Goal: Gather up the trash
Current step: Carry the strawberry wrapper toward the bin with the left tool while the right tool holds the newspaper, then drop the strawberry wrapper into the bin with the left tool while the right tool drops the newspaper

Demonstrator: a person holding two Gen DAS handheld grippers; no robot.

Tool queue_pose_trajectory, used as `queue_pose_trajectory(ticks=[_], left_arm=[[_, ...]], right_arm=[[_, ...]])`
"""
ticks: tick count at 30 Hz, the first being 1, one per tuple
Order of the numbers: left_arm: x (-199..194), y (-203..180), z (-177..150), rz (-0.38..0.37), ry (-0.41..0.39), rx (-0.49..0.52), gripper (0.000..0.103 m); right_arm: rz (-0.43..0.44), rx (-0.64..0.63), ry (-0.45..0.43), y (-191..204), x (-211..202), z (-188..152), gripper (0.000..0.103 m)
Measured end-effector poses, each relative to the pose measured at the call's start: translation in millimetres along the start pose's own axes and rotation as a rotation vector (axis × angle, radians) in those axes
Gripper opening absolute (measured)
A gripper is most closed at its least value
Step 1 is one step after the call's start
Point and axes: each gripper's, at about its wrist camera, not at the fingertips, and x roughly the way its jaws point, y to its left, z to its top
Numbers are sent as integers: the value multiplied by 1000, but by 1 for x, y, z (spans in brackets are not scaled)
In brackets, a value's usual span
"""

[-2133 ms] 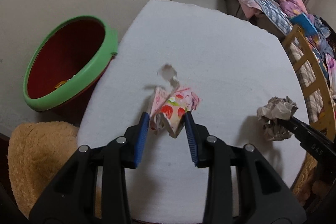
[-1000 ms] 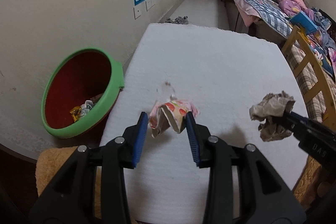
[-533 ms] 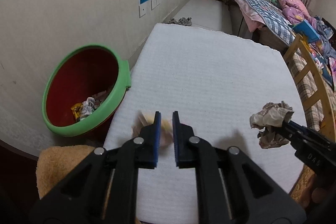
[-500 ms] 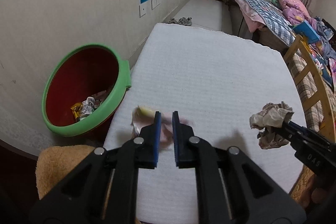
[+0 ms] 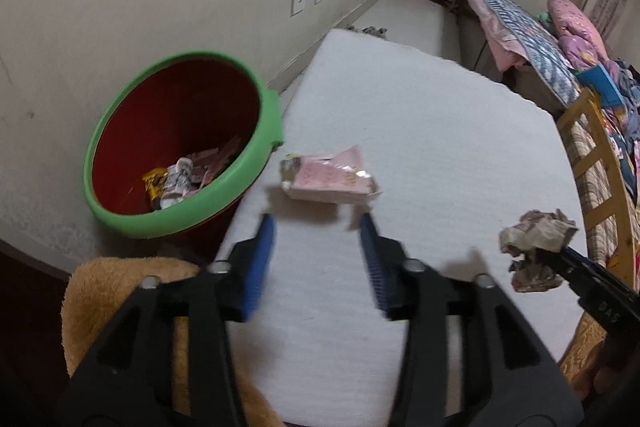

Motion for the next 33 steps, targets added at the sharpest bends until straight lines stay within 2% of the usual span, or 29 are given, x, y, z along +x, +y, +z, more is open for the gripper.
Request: queue_pose_trajectory(ticks=[1, 4, 9, 15, 18, 20, 22, 23, 24, 27, 33], left_arm=[[3, 1, 1, -9, 11, -4, 64], [16, 2, 4, -18, 34, 3, 69], [45, -1, 19, 5, 40, 13, 69], [83, -17, 37, -28, 126, 102, 93], [97, -24, 40, -57, 165, 115, 93], [100, -27, 40, -80, 163, 108, 84], [98, -32, 41, -115, 167, 99, 52], [95, -35, 40, -132, 168, 98, 46], [91, -38, 40, -147, 163, 101, 35], [79, -42, 38, -144, 134, 116, 26], [42, -25, 41, -140, 58, 87, 25]], right_arm=[[2, 6, 4, -1, 1, 0, 33], [5, 17, 12, -1, 4, -1, 33], [-2, 18, 20, -2, 8, -4, 33], [-4, 54, 22, -9, 6, -5, 33], [-4, 61, 20, -9, 6, -5, 33], [-1, 60, 20, -9, 5, -5, 33], [-1, 59, 18, -8, 4, -6, 33], [-2, 59, 19, -8, 4, -6, 33], [-3, 59, 20, -9, 4, -7, 33], [-7, 62, 32, -10, 8, -9, 33], [-5, 49, 42, -3, 12, -5, 33]])
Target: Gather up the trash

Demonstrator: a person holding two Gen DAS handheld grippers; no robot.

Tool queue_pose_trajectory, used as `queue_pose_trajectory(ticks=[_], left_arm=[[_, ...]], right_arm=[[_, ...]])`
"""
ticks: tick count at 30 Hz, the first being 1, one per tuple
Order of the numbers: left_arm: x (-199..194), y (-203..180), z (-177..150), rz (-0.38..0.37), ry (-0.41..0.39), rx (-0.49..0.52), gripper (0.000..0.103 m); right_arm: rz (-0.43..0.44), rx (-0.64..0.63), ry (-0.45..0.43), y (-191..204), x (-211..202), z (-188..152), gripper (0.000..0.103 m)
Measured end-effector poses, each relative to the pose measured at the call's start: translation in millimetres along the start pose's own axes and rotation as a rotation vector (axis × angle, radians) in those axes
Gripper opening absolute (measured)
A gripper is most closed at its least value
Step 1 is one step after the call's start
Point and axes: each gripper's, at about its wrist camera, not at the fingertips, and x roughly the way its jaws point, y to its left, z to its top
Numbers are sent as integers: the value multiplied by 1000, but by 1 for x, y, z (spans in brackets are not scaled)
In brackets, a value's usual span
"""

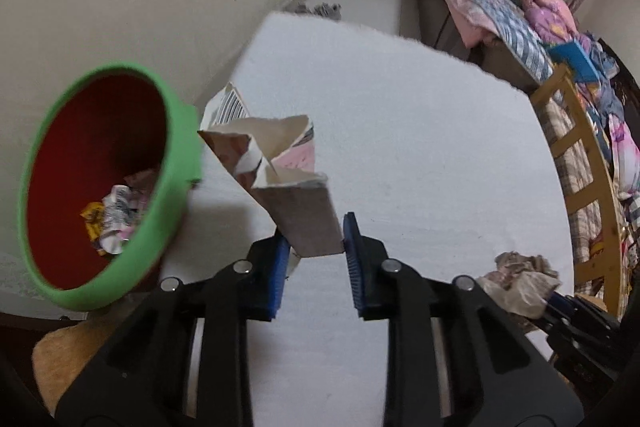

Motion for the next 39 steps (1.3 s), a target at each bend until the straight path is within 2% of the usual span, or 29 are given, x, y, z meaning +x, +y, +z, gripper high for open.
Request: queue_pose_trajectory(ticks=[7, 13, 18, 25, 26, 28, 34, 36, 39], left_arm=[[-31, 33, 2, 45, -69, -65, 25], [-40, 78, 5, 112, -80, -129, 25], [-40, 129, 10, 161, -71, -202, 26], [-41, 175, 15, 217, -75, -271, 27], [-41, 179, 15, 216, -78, -278, 30], [-40, 185, 15, 219, -89, -295, 66], [-56, 184, 10, 195, -151, -348, 76], [-60, 173, 11, 181, -163, -349, 77], [-72, 152, 10, 170, -205, -338, 87]], right_arm=[[38, -89, -2, 35, 8, 16, 33], [138, -187, 5, 95, 20, 32, 34], [203, -257, 43, 153, 50, 52, 35], [263, -298, 106, 228, 99, 86, 36], [274, -299, 114, 237, 106, 91, 40], [283, -287, 122, 250, 117, 100, 68], [272, -224, 53, 236, 100, 110, 72], [236, -249, -16, 219, 75, 105, 82], [140, -306, -132, 195, 39, 90, 83]])
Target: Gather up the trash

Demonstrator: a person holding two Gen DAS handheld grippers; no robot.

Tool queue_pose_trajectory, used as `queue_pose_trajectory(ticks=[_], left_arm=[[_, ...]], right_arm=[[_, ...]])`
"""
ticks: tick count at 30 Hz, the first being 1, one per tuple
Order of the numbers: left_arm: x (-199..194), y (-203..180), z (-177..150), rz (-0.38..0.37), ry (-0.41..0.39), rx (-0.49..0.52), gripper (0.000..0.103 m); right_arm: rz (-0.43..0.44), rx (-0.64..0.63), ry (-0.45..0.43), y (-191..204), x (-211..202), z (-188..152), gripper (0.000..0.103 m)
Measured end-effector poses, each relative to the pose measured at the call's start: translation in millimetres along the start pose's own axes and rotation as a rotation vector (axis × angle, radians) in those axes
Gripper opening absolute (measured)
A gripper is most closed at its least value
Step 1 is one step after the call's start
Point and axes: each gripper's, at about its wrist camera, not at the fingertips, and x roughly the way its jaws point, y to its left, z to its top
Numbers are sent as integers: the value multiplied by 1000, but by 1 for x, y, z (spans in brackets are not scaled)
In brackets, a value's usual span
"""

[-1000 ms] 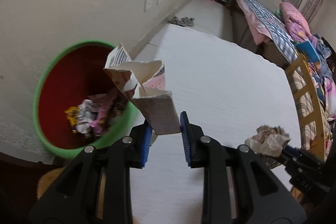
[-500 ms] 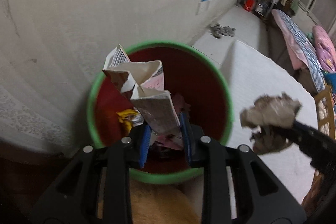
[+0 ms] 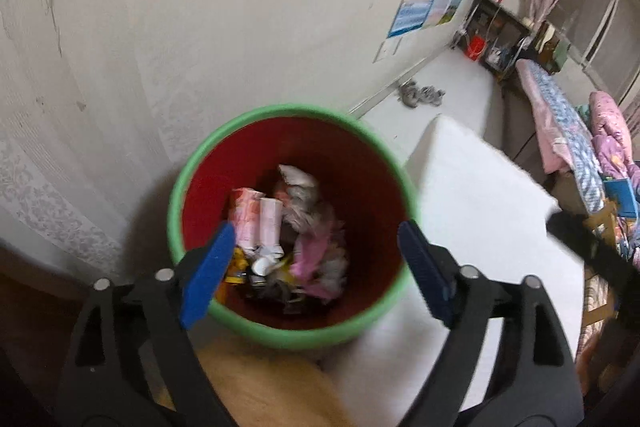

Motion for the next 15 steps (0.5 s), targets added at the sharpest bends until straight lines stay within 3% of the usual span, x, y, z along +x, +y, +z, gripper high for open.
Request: queue_pose_trajectory(ticks=[3, 5, 6, 10, 13, 15], left_arm=[[-20, -31, -5, -45, -36, -12, 96], [-34, -51, -7, -85, -65, -22, 97], [-42, -60, -8, -95, -89, -25, 97], [-84, -99, -17, -111, -254, -16, 97], [-110, -121, -24, -56, -356, 33, 97], [-122, -132, -26, -40, -397, 73, 97]], right_arm=[[-95, -47, -121, -12, -49, -21, 85], [-151, -64, -232, -19, -81, -34, 96], [-179, -66, -307, -23, -100, -42, 96], [-255, -12, -524, -42, -152, -68, 96], [-301, 101, -530, -65, -162, -79, 96], [-336, 123, -484, -76, -162, -86, 96]])
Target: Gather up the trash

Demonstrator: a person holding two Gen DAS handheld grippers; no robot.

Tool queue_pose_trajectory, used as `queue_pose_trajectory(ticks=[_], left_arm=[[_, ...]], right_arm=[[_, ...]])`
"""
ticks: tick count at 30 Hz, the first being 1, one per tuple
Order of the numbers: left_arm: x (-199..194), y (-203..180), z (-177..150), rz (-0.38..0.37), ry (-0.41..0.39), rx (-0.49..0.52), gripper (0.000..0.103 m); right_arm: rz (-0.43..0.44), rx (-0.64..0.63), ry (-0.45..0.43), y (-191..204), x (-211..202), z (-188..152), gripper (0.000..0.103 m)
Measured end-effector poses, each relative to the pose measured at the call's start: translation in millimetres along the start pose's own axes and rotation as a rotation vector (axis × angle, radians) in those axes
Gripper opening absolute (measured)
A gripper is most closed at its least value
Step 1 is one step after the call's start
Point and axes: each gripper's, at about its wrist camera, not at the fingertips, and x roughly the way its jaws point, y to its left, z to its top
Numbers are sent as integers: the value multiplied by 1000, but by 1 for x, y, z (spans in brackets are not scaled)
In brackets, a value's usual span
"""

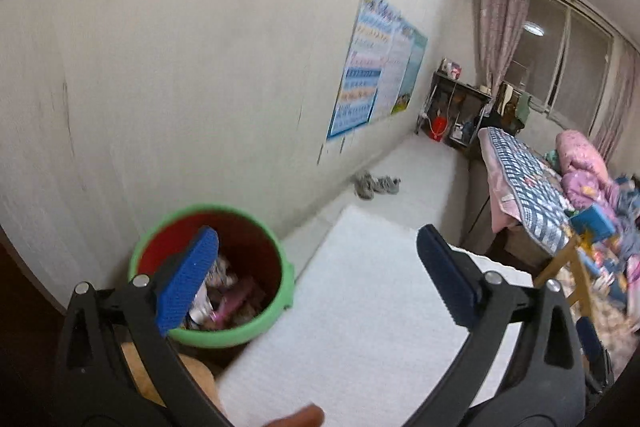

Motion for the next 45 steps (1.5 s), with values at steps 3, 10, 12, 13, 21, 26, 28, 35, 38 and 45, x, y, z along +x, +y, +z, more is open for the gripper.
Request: queue_pose_trajectory(ticks=[3, 10, 12, 13, 21, 26, 28, 35, 38, 45], left_arm=[[-16, -13, 5, -14, -53, 36, 98], [-21, -32, -1, 16, -43, 103, 98], [-26, -38, -8, 49, -63, 143, 98], [-26, -40, -10, 52, -58, 157, 98], [-21, -39, -13, 33, -14, 162, 98], [-20, -35, -12, 39, -5, 140, 98], [-18, -35, -11, 41, -2, 134, 98], [-18, -33, -12, 35, 6, 130, 98], [-17, -32, -13, 30, 13, 128, 98], [-16, -32, -13, 15, 15, 129, 98]], right_arm=[[-60, -5, 11, -13, -14, -16, 96], [-73, 35, 46, -29, -16, -30, 96], [-87, 13, 39, -29, -15, -30, 96], [-92, 4, 38, -29, -13, -29, 96], [-104, -35, 45, -27, -8, -34, 96], [-108, -50, 59, -23, -5, -37, 96], [-108, -55, 63, -21, -4, -38, 96], [-114, -55, 84, -21, -1, -41, 96], [-118, -57, 88, -21, 0, -42, 96], [-117, -67, 112, -22, 3, -46, 96]])
